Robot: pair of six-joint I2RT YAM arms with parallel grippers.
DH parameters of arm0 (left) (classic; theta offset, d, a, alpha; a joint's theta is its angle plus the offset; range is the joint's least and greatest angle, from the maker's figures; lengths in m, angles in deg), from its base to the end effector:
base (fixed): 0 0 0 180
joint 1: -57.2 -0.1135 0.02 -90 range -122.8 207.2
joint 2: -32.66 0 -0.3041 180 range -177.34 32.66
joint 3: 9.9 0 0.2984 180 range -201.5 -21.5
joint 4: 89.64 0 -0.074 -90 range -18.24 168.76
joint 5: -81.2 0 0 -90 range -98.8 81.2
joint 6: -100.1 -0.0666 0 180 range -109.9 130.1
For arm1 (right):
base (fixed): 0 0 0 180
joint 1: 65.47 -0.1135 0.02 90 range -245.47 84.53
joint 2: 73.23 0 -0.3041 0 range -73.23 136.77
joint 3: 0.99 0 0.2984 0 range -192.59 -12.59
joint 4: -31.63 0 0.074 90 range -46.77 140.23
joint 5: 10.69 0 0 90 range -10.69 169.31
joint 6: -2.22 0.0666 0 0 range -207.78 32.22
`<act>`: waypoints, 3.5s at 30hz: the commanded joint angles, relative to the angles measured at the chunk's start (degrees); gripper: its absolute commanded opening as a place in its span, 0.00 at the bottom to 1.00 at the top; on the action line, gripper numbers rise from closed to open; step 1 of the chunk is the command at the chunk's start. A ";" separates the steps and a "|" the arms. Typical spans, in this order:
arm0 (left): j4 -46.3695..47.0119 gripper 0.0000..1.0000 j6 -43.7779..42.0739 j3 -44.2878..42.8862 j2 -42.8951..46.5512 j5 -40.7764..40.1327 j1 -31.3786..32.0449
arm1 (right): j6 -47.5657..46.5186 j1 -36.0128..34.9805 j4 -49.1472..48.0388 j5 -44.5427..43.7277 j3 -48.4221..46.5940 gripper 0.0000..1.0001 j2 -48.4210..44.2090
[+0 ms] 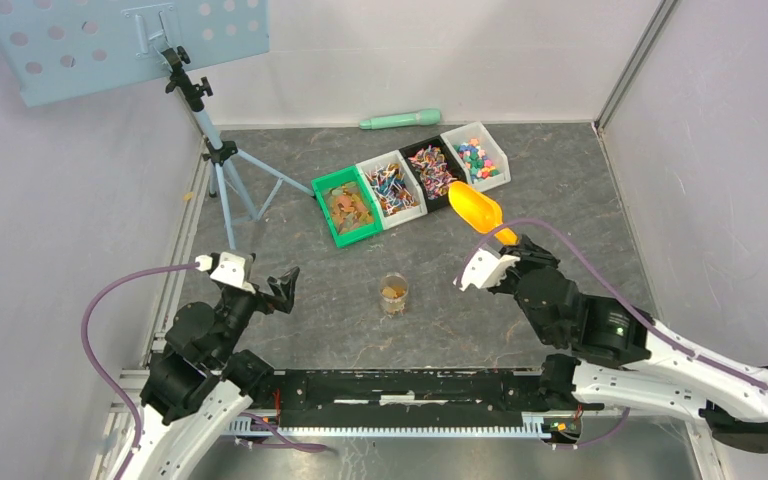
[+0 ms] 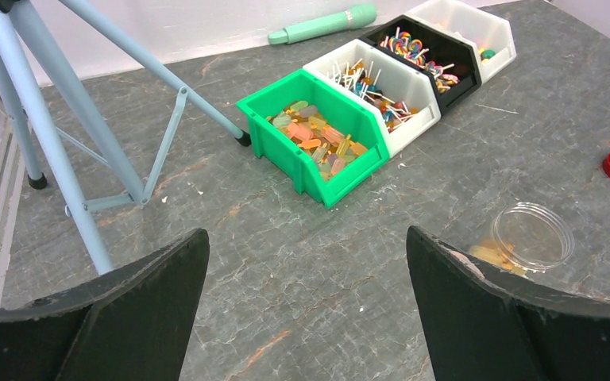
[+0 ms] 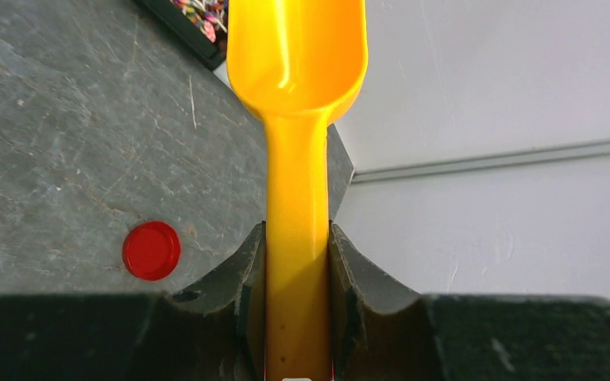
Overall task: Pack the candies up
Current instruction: Place the spatula at the center of the board, then pick up the bottle lid at the center of the board.
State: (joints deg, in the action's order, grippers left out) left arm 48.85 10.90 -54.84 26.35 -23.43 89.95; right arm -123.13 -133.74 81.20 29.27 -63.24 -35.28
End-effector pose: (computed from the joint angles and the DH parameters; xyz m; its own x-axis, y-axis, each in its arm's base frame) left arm 0.0841 -0.0341 0.3263 -0.0466 0.0139 -0.9988 0.3107 0.9505 -0.0013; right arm 0.1058 0.1277 0.3735 0.0678 -0.8335 -0.5483 -0.3687 0.4897 -0.7901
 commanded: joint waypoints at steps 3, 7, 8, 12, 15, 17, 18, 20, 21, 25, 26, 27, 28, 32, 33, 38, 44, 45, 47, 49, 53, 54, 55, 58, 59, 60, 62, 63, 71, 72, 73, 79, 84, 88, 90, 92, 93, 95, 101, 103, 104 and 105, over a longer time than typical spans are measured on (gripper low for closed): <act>2.08 1.00 -1.75 0.03 -0.94 1.41 0.04 | -1.09 14.68 -9.12 2.01 4.11 0.00 4.14; 2.35 1.00 -1.61 -0.03 -2.30 2.48 0.03 | 0.50 28.49 -11.47 6.29 4.00 0.00 10.38; 2.12 1.00 -1.60 -0.19 -2.76 2.73 0.06 | 1.01 32.12 -12.85 8.39 3.98 0.00 11.89; 1.30 1.00 -1.44 -0.84 -3.65 2.40 0.05 | 2.66 45.73 -18.81 18.96 4.40 0.00 16.85; 1.71 1.00 -1.37 -0.46 -2.63 2.04 0.03 | 5.54 52.37 -17.88 23.01 0.33 0.02 23.26; 2.31 1.00 -1.33 -0.06 -1.91 1.87 0.03 | 7.16 57.17 -18.60 26.67 -1.40 0.02 26.87; 2.55 1.00 -1.34 0.09 -1.72 1.90 0.03 | 8.31 59.53 -19.53 29.61 -1.63 0.02 28.17; 2.69 1.00 -1.39 0.19 -1.76 2.23 0.04 | 10.33 64.87 -22.04 35.77 -0.68 0.02 30.27; 2.71 1.00 -1.41 0.04 -1.86 2.37 0.03 | 11.44 67.11 -22.92 38.86 -0.28 0.02 31.54; 2.73 1.00 -1.34 0.05 -2.38 2.90 0.03 | 14.01 72.47 -22.06 45.82 -1.91 0.02 38.84; 2.88 1.00 -1.39 0.13 -2.38 2.97 0.06 | 13.92 72.58 -21.78 46.19 -2.15 0.02 40.15; 3.06 1.00 -1.38 0.23 -2.46 3.25 0.03 | 13.91 72.65 -21.72 45.98 -2.13 0.02 40.78; 3.24 1.00 -1.40 0.37 -2.57 3.34 0.07 | 13.91 72.74 -22.39 45.61 -1.73 0.01 41.11; 3.61 1.00 -1.45 0.34 -3.51 4.26 0.04 | 14.20 74.40 -25.08 48.31 0.59 0.09 41.16; 3.57 1.00 -1.43 0.28 -3.67 4.23 0.07 | 14.41 74.92 -25.23 48.51 0.81 0.11 41.58; 3.06 1.00 -1.49 0.18 -3.37 4.42 0.03 | 12.14 76.31 -28.10 48.56 1.87 0.23 44.15; 3.57 1.00 -1.38 0.51 -3.21 4.61 0.03 | 13.89 76.86 -26.37 51.80 0.48 0.28 47.74; 3.60 1.00 -1.39 0.45 -3.39 4.61 0.06 | 13.99 76.88 -26.36 51.43 0.91 0.29 47.66; 3.44 1.00 -1.40 0.29 -3.71 4.87 0.05 | 13.93 76.93 -27.03 50.41 2.09 0.34 47.03; 3.20 1.00 -1.33 0.14 -3.65 4.66 0.03 | 14.20 76.94 -26.74 49.43 2.04 0.41 46.33; 3.24 1.00 -1.40 0.32 -2.86 4.27 0.08 | 16.36 76.95 -22.32 48.39 -2.00 0.57 45.35; 3.24 1.00 -1.38 0.35 -2.69 4.24 0.02 | 16.63 76.94 -20.62 49.58 -2.82 0.58 45.13; 3.28 1.00 -1.36 0.37 -2.62 4.26 0.08 | 16.53 76.97 -19.05 51.93 -3.70 0.58 44.61; 3.17 1.00 -1.34 0.26 -2.56 4.22 0.04 | 19.54 76.88 -18.28 53.67 -3.73 0.58 40.86; 3.03 1.00 -1.33 0.14 -2.58 4.05 0.09 | 20.69 76.88 -18.69 54.48 -3.39 0.57 39.51; 2.86 1.00 -1.38 0.14 -2.49 3.86 0.04 | 22.49 76.80 -18.70 54.70 -3.15 0.56 38.21; 2.82 1.00 -1.35 0.14 -2.21 3.73 0.05 | 26.41 76.02 -17.25 55.80 -3.41 0.56 36.59; 2.96 1.00 -1.35 0.28 -2.05 3.69 0.07 | 28.88 74.84 -16.01 54.25 -3.71 0.56 35.97; 2.82 1.00 1.00 -0.01 -2.83 -0.14 0.03 | 36.78 68.55 -12.97 51.12 4.38 0.52 28.35; 2.81 1.00 1.13 0.02 -2.86 -1.01 0.06 | 37.59 66.84 -13.84 51.23 6.54 0.52 27.26; 2.70 1.00 1.14 -0.05 -2.84 -1.78 0.03 | 38.13 65.70 -14.82 51.27 8.42 0.51 26.26; 2.32 1.00 0.57 0.30 -2.48 -2.20 0.03 | 41.57 61.86 -18.51 48.60 16.76 0.50 22.15; 1.74 1.00 0.35 0.21 -2.68 -1.85 0.03 | 44.84 61.81 -19.54 44.68 18.49 0.50 22.33; 1.61 1.00 0.15 0.32 -2.65 -1.80 0.07 | 44.60 61.04 -22.00 47.69 18.25 0.47 24.02; 1.70 1.00 0.08 0.30 -2.86 -2.15 0.05 | 43.98 60.73 -23.33 48.30 17.92 0.43 24.97; 1.83 1.00 0.01 0.32 -2.92 -2.33 0.03 | 44.10 60.71 -22.82 46.95 16.95 0.42 26.65; 1.88 1.00 -0.05 0.42 -3.02 -2.42 0.03 | 44.06 60.67 -22.50 46.56 16.38 0.41 27.59; 1.97 1.00 -0.26 0.41 -3.12 -2.06 0.03 | 44.12 60.55 -22.87 46.77 16.17 0.41 28.54; 2.32 1.00 -0.71 0.66 -3.34 -0.23 0.04 | 44.14 59.51 -25.09 47.55 17.16 0.39 29.84; 2.32 1.00 -0.71 0.56 -3.52 -0.09 -0.01 | 44.11 59.37 -25.36 47.81 17.45 0.39 30.46; 2.31 1.00 -0.71 0.57 -3.53 0.06 0.03 | 44.09 59.33 -25.66 48.10 17.67 0.39 30.73; 2.49 1.00 -0.71 0.71 -3.51 0.34 0.08 | 43.91 59.23 -25.97 48.64 17.86 0.39 31.01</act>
State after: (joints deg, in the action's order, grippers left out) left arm 49.99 10.94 -54.60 23.58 -24.68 89.95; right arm -79.86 -74.07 58.50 76.87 -44.62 -5.29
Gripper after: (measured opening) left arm 0.996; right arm 0.393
